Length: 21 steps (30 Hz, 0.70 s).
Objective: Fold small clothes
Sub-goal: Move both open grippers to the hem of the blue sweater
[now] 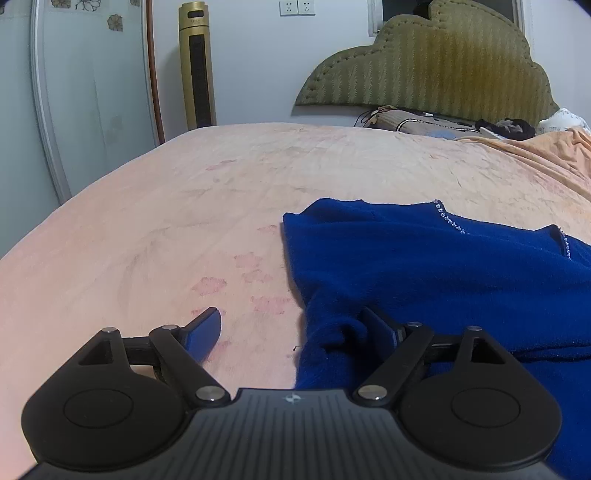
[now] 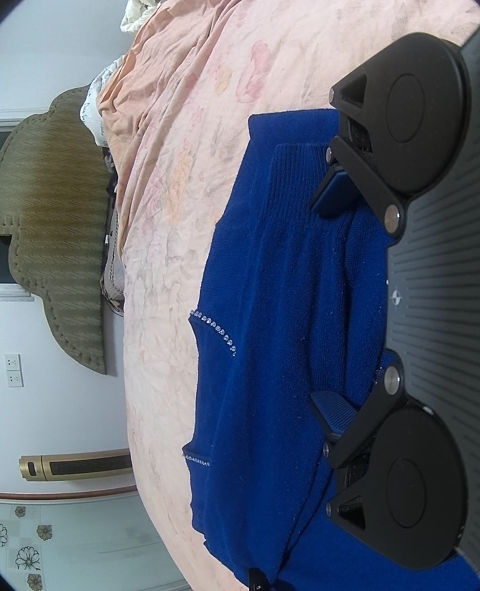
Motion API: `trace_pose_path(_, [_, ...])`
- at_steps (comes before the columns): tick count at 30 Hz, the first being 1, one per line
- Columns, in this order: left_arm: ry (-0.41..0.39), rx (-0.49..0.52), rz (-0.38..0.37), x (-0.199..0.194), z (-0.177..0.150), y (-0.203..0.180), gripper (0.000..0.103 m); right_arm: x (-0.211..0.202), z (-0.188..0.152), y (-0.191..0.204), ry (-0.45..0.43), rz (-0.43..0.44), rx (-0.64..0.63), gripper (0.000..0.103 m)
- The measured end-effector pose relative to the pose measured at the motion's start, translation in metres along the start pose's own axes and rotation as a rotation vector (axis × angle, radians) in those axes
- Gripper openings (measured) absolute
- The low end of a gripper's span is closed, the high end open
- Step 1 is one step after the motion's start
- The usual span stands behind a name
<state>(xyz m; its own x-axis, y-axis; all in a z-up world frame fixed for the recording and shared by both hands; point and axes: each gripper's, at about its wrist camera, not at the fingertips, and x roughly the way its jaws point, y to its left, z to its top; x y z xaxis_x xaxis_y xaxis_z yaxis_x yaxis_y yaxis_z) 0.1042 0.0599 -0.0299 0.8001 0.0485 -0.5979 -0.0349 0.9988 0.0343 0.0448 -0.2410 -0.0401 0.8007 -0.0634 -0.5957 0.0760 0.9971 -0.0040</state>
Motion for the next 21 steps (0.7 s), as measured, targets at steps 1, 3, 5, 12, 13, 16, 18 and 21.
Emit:
trace_pose_path(1, [0.006,-0.002,0.001,-0.001,0.0,0.0,0.084,-0.003,-0.001,0.0,-0.006,-0.003,0.009,0.102])
trace_pose_path(3, [0.038,0.009,0.002,-0.007,0.0,0.001,0.085,-0.011,-0.004,-0.002,-0.012,-0.007,0.03,0.102])
trace_pose_path(5, [0.054,0.014,-0.012,-0.021,-0.004,0.004,0.085,-0.022,-0.009,-0.004,-0.016,-0.007,0.057,0.102])
trace_pose_path(12, [0.113,-0.001,-0.198,-0.071,-0.028,0.048,0.085,-0.077,-0.04,-0.043,-0.011,0.058,0.218,0.102])
trace_pose_path(13, [0.137,-0.008,-0.231,-0.075,-0.032,0.057,0.085,-0.084,-0.045,-0.05,-0.001,0.065,0.239,0.102])
trace_pose_path(16, [0.177,-0.04,-0.316,-0.085,-0.045,0.08,0.085,-0.106,-0.058,-0.072,0.032,0.084,0.295,0.102])
trace_pose_path(18, [0.185,-0.057,-0.39,-0.09,-0.052,0.091,0.085,-0.119,-0.067,-0.086,0.06,0.12,0.339,0.101])
trace_pose_path(21, [0.185,-0.056,-0.438,-0.092,-0.055,0.09,0.088,-0.133,-0.078,-0.093,0.097,0.173,0.351,0.096])
